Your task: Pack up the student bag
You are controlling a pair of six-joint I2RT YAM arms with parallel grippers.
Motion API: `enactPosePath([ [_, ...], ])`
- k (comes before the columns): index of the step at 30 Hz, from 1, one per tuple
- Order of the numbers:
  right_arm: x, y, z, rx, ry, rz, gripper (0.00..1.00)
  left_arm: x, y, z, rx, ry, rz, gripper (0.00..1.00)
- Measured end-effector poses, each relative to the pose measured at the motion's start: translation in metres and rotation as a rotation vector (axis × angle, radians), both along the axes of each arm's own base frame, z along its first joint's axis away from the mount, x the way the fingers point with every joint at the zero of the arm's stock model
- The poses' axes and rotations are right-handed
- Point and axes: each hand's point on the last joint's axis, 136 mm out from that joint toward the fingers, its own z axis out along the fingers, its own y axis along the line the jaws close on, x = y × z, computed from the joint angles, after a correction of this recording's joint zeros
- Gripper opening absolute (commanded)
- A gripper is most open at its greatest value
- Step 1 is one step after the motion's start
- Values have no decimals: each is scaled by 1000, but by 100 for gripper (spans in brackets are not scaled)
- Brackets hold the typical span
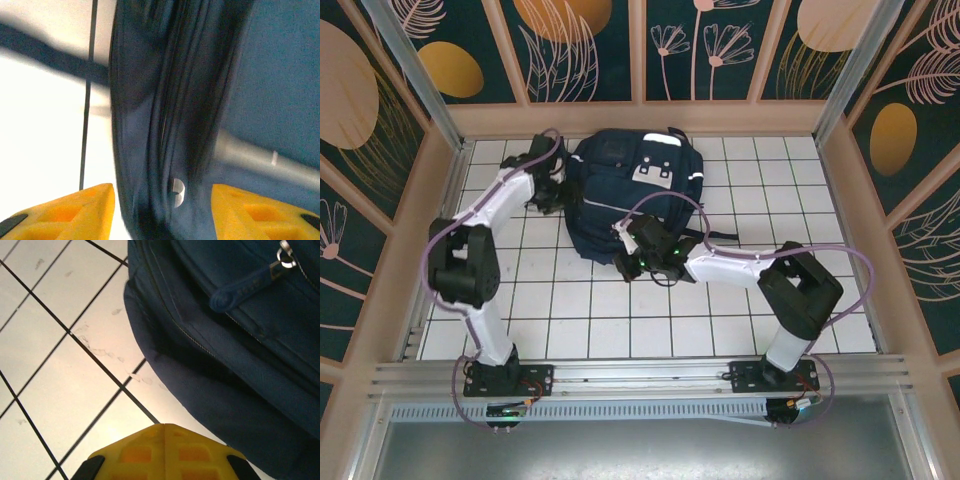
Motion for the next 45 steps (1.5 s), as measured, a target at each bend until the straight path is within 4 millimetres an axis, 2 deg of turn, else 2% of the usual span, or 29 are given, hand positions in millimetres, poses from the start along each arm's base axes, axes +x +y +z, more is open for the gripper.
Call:
enactPosePath([
  [1,1,1,1,4,-2,-1,8,-13,-1,-2,-16,19,12,53],
  [3,3,2,4,10,-2,-13,30,-32,-4,-7,-53,49,41,55],
  [5,9,-1,6,13,8,-52,39,-39,-7,-14,-86,69,74,55],
  [7,21,-3,11,27,22,-105,43,-39,-10,-19,-120,74,111,56],
  [11,51,5,29,84,47,-246,44,-22,-18,-12,-197,29,190,57],
  [14,66,11,37,120,62,-332,45,-7,-24,-3,-257,-13,239,58],
  [17,73,13,33,131,98,-402,45,4,-27,4,-300,-47,283,58],
  [21,77,14,17,119,163,-478,46,12,-29,4,-336,-65,326,57],
  [25,79,16,-2,71,205,-548,46,17,-29,-16,-333,-37,360,43],
  [28,81,17,-10,38,205,-596,46,16,-29,-32,-324,-6,378,21],
  [32,86,18,-14,-22,179,-649,46,15,-29,-34,-314,-11,376,0],
  [37,92,20,-23,-94,140,-697,46,17,-30,-29,-323,-27,374,0],
  [42,93,16,-21,-122,111,-755,45,15,-34,-18,-356,-34,355,0],
  [45,96,12,-22,-148,98,-794,33,14,-37,-10,-375,-42,343,0],
])
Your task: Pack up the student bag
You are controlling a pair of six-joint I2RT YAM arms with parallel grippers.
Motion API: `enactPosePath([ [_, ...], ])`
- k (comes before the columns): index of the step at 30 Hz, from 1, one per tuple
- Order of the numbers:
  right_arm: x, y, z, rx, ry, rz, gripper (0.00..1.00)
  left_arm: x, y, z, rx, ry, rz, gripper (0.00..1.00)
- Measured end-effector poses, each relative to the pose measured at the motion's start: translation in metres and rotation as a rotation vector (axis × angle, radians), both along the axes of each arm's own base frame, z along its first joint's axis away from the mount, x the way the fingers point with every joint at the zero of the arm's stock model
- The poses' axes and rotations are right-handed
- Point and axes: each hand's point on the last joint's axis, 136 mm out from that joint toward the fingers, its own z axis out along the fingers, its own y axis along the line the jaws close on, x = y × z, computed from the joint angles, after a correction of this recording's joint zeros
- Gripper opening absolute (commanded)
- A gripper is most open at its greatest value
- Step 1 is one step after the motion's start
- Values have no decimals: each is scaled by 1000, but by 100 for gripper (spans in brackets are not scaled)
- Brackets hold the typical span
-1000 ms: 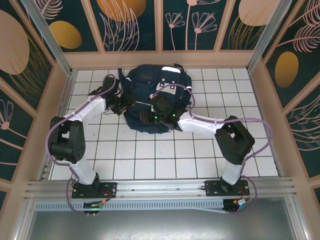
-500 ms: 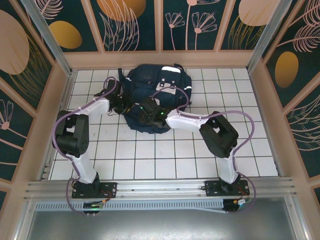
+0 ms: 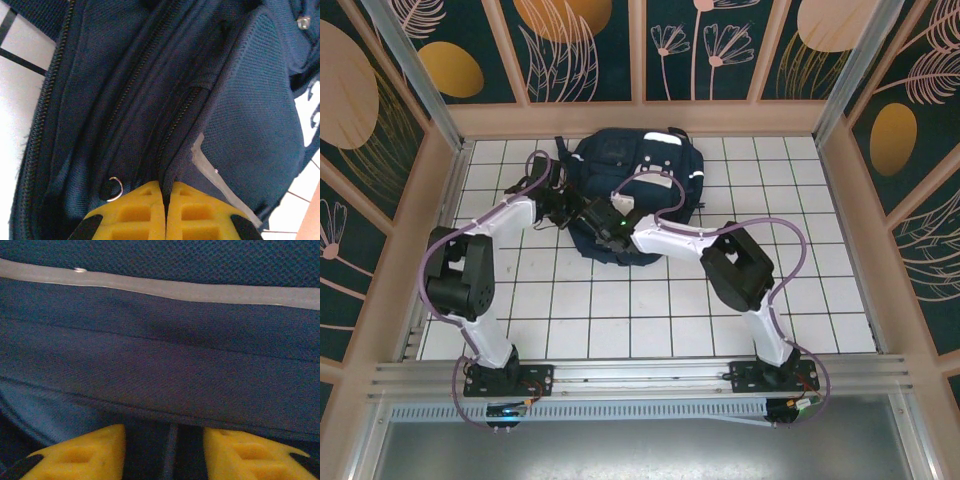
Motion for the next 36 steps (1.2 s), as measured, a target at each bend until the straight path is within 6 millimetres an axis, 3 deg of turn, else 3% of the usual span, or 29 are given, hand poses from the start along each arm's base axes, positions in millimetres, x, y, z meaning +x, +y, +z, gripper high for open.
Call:
enactPosePath([
  [5,1,-13,-4,-50,-6,-54,2,-3,-1,9,1,-18,-20,0],
  [6,2,-14,-3,-53,-11,-55,0,-4,-1,10,4,-18,-26,0],
  [15,-12,-43,16,-46,-43,48,0,-15,-7,13,50,-11,-125,0],
  [19,-14,-79,28,-6,-23,122,0,-11,-2,25,109,-36,-164,0],
  [25,-15,-124,17,-1,4,213,0,-1,7,32,202,-39,-223,0],
  [28,-19,-120,22,5,-24,312,0,6,11,24,255,-4,-273,0],
  [31,-28,-102,33,16,-61,415,0,27,19,23,308,15,-315,0],
  [32,-31,-94,35,23,-71,446,0,37,22,24,312,20,-322,4],
  [34,-40,-68,47,69,-106,516,0,65,27,27,317,11,-327,32],
  [36,-48,-47,56,109,-115,570,0,100,33,34,337,-41,-299,37],
])
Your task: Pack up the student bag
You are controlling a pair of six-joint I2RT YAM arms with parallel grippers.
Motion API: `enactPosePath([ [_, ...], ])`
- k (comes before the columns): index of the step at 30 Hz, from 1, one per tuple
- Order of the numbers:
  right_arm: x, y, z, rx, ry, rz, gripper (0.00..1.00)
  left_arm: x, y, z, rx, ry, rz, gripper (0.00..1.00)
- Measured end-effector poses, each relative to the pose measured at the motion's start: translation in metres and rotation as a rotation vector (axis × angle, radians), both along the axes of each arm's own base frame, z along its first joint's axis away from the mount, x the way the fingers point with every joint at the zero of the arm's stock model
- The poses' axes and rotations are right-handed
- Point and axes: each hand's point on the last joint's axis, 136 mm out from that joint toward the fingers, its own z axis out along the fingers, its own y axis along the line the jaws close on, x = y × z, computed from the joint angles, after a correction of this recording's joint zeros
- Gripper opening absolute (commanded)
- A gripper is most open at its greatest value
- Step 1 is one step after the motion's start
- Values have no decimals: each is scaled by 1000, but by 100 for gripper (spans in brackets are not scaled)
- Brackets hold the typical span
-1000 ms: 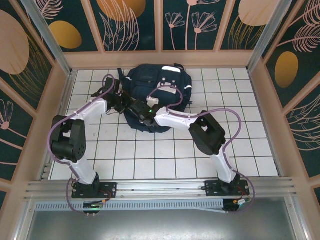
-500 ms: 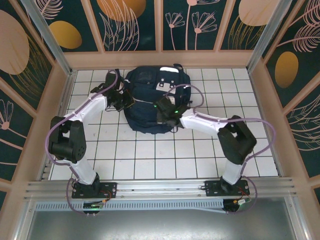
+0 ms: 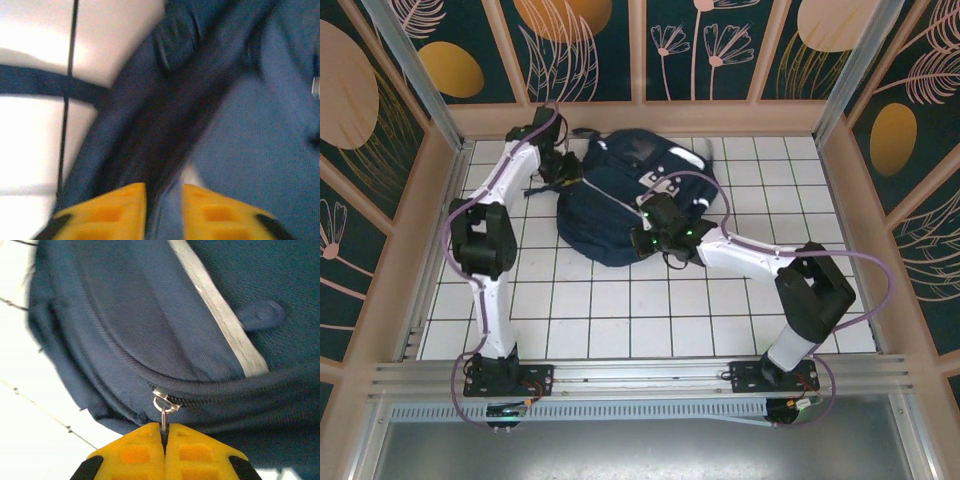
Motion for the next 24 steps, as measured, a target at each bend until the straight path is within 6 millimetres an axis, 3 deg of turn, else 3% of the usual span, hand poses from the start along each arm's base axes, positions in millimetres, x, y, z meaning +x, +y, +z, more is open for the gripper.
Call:
enactPosePath([
  [2,-6,22,4,30,14,49,0,21,5,10,0,-48,22,39],
  [5,-9,51,0,52,36,108,0,11,17,12,8,-33,56,43],
  [7,-10,65,-5,67,43,131,0,-22,24,2,17,22,79,46],
  [11,-12,71,-9,81,60,146,0,-102,30,-23,-17,135,135,49],
  [14,-12,74,-7,96,58,146,0,-138,27,-35,-63,178,178,50],
  [18,-14,80,-4,115,44,156,0,-144,12,-38,-139,161,217,51],
  [24,-17,83,-3,121,44,161,0,-138,-3,-16,-184,79,267,52],
])
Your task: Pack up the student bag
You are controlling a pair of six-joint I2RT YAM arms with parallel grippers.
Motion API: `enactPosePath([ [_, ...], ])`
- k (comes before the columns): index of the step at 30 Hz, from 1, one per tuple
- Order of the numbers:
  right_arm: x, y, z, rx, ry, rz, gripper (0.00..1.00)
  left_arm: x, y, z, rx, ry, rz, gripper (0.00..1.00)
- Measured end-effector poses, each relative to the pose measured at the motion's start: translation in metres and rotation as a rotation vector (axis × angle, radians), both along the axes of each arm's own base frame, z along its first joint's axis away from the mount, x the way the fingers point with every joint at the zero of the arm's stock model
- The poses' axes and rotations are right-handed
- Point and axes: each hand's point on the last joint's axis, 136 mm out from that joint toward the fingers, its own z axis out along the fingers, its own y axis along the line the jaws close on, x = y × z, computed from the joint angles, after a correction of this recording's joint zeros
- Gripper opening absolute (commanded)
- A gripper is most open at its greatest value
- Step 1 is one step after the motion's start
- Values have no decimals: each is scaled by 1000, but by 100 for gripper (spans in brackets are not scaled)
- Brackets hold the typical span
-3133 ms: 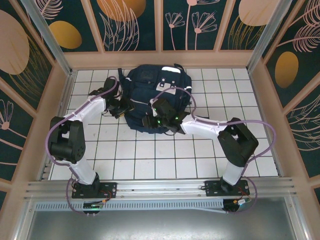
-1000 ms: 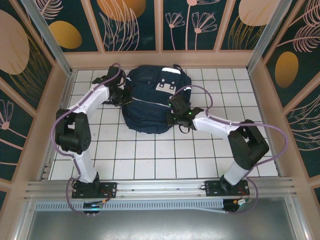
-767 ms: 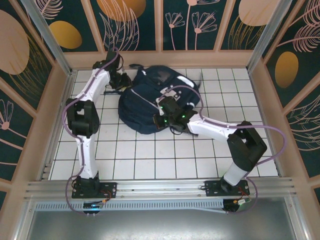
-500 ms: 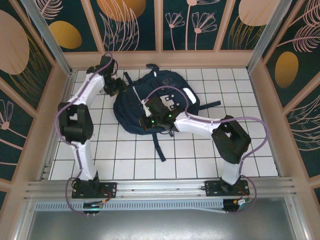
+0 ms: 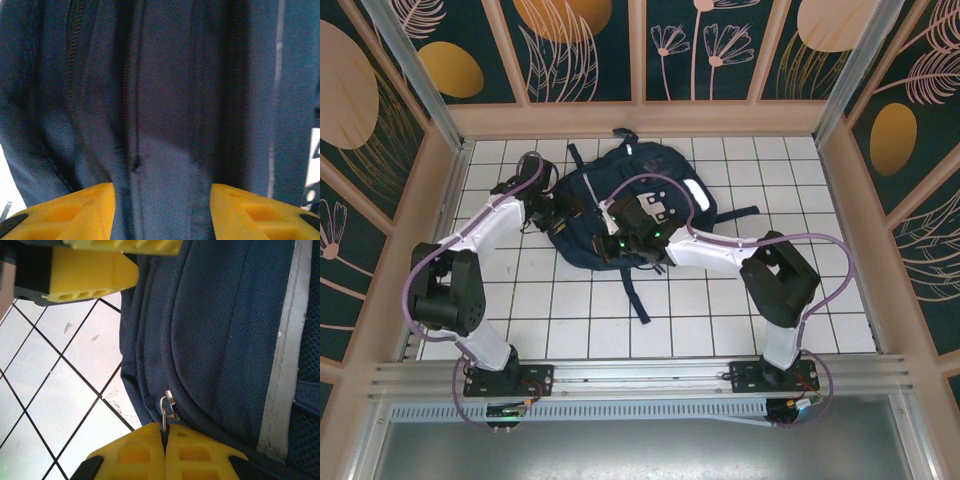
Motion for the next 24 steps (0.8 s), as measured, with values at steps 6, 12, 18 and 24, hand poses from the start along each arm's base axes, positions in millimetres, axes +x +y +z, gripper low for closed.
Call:
enactPosePath([
  [6,-8,9,-2,5,5,17,0,8,-3,25,-16,-92,41,52],
  [12,-17,22,-9,2,18,38,0,-1,-19,-3,-55,-56,38,50],
  [18,-17,22,-10,-3,14,31,0,-3,-15,-29,-37,-16,64,0],
  [24,-20,5,-22,-36,6,3,0,0,-10,-23,1,-24,14,0],
])
